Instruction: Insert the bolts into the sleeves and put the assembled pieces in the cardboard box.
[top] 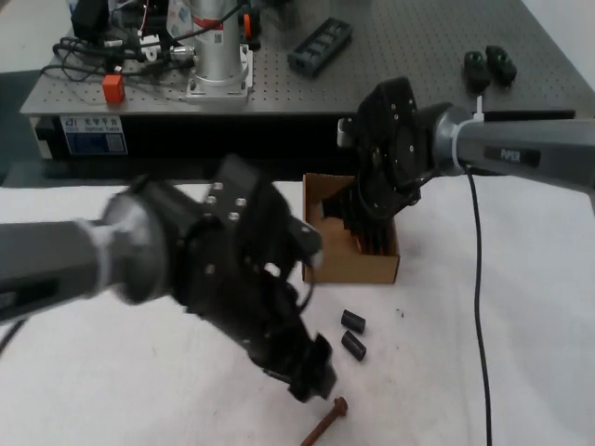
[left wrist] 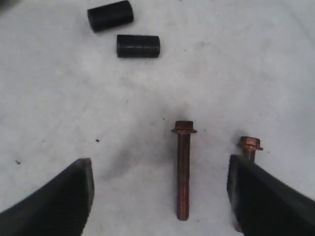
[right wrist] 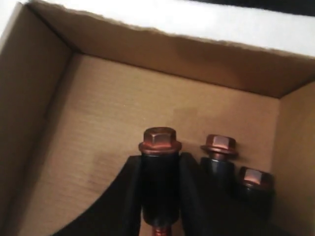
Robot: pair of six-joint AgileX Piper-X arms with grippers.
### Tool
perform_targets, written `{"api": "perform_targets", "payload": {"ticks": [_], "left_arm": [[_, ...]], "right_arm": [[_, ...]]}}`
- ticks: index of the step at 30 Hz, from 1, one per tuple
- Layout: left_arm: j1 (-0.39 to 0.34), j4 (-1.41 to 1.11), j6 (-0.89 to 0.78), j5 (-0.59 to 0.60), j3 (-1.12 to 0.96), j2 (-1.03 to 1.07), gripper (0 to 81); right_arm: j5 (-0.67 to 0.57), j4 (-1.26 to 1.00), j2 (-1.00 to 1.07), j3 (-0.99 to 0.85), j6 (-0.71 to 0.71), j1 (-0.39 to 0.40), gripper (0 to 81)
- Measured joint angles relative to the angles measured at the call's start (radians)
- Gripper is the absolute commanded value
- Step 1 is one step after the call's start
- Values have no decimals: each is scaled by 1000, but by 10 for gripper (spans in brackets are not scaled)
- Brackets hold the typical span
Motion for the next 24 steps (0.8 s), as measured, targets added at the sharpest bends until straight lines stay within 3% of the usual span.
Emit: {"api": "perform_targets", "payload": {"ticks": [4,6,11,20,24], "left_arm": [[-32,106,85,-35,-126,102,545],[-45,145,118,-52,-158,140,535],[-65,151,173,-80,-180,185,441],[-86,198,225,-91,-230,267,424],[-86,198,234,-96,-238,274,300]], "right_arm": [[1,8,0,-7,-1,-4,378],[1,13,-5,-8,-3,-7,412],[-32,36,-84,-8,-6,-32,405],[-42,118,-340,-8,-42,-42,405],[-43,169,-401,-9,-45,-42,405]]}}
